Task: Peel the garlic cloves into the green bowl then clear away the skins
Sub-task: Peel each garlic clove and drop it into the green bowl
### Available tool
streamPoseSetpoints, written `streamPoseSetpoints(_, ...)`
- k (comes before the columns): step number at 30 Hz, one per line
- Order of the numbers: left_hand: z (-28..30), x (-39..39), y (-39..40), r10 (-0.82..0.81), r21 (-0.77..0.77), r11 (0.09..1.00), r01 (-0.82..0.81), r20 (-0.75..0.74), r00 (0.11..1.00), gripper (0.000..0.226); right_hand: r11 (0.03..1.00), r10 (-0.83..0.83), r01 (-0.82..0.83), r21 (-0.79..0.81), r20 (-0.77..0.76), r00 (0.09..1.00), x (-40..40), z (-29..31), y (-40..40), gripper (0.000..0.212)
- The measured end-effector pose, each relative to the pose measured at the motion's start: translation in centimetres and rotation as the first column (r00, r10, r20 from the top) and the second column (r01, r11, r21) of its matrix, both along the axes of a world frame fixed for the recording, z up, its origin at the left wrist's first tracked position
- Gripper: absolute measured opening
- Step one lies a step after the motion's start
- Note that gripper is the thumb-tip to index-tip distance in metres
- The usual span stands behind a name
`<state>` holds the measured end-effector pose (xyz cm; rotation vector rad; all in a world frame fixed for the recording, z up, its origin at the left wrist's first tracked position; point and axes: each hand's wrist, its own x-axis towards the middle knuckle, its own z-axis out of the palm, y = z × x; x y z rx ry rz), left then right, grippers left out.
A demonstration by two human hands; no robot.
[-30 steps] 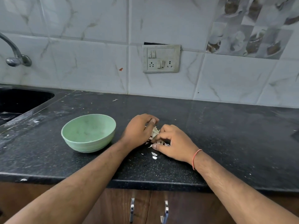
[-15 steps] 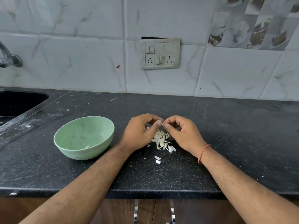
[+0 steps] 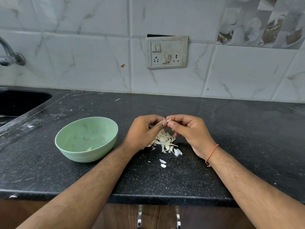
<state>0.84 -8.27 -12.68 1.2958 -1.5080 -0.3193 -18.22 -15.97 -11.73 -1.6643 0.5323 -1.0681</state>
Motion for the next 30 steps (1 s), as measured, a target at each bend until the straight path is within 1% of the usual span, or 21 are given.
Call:
streamPoseSetpoints(3, -0.2, 0.0, -0.2, 0.009, -0.011, 1.000, -0.008, 0.075, 0.997, 0.010, 0.999, -0.019, 0.018, -0.037, -0.028, 0.999, -0.1, -0.1, -0.3, 0.014)
streamPoseSetpoints(6, -0.4, 0.0, -0.3, 0.070, -0.028, 0.997, -0.068, 0.069, 0.995, 0.004, 0.995, -0.054, 0.049, -0.082, -0.060, 0.997, -0.2, 0.1, -0.5, 0.012)
streamPoseSetpoints(8, -0.4, 0.0, -0.3, 0.121, -0.035, 0.992, -0.119, 0.059, 0.991, 0.005, 0.990, -0.094, 0.083, -0.112, -0.097, 0.991, -0.4, 0.2, -0.5, 0.012)
streamPoseSetpoints(10, -0.4, 0.0, -0.1, 0.156, -0.032, 0.988, -0.154, 0.048, 0.987, 0.006, 0.980, -0.149, 0.118, -0.163, -0.195, 0.969, -0.8, 0.6, -0.6, 0.011)
streamPoseSetpoints(11, -0.3, -0.1, -0.1, 0.163, -0.029, 0.986, -0.162, 0.047, 0.986, 0.006, 0.968, -0.185, 0.124, -0.217, -0.291, 0.939, -1.2, 0.9, -0.6, 0.009)
streamPoseSetpoints(12, -0.3, -0.1, 0.0, 0.166, -0.026, 0.986, -0.165, 0.047, 0.985, 0.006, 0.948, -0.228, 0.104, -0.300, -0.415, 0.881, -1.7, 1.5, -0.6, 0.007)
streamPoseSetpoints(14, -0.3, -0.1, 0.0, 0.169, -0.019, 0.986, -0.168, 0.050, 0.984, 0.007, 0.883, -0.329, -0.022, -0.470, -0.650, 0.686, -2.7, 3.1, -0.4, 0.005)
streamPoseSetpoints(15, -0.3, -0.1, 0.0, 0.169, -0.016, 0.986, -0.168, 0.049, 0.984, 0.007, 0.850, -0.371, -0.100, -0.518, -0.721, 0.585, -3.0, 4.2, -0.3, 0.006)
streamPoseSetpoints(18, -0.3, -0.1, -0.1, 0.164, -0.017, 0.986, -0.163, 0.045, 0.985, 0.007, 0.766, -0.468, -0.289, -0.575, -0.806, 0.362, -3.3, 7.7, -0.2, 0.006)
streamPoseSetpoints(20, -0.4, 0.0, -0.2, 0.166, -0.021, 0.986, -0.165, 0.050, 0.985, 0.007, 0.701, -0.536, -0.401, -0.589, -0.807, 0.249, -2.6, 8.9, 0.1, 0.009)
streamPoseSetpoints(23, -0.3, -0.1, 0.0, 0.178, -0.030, 0.984, -0.177, 0.066, 0.982, 0.009, 0.642, -0.577, -0.574, -0.509, -0.813, 0.075, -0.7, 8.2, 1.4, 0.011)
streamPoseSetpoints(24, -0.3, -0.1, 0.0, 0.177, -0.031, 0.984, -0.175, 0.065, 0.982, 0.009, 0.618, -0.586, -0.623, -0.479, -0.810, 0.042, -0.1, 8.0, 1.7, 0.012)
streamPoseSetpoints(25, -0.3, -0.1, 0.0, 0.176, -0.031, 0.984, -0.174, 0.062, 0.982, 0.010, 0.601, -0.591, -0.647, -0.469, -0.806, 0.035, 0.3, 8.3, 1.7, 0.012)
streamPoseSetpoints(28, -0.3, 0.0, -0.1, 0.178, -0.036, 0.984, -0.176, 0.056, 0.982, 0.010, 0.588, -0.599, -0.623, -0.516, -0.795, 0.093, 0.7, 9.9, 0.9, 0.007)
streamPoseSetpoints(30, -0.3, 0.0, -0.1, 0.179, -0.041, 0.983, -0.177, 0.051, 0.982, 0.011, 0.601, -0.573, -0.638, -0.481, -0.816, 0.076, 0.8, 9.6, 0.4, 0.006)
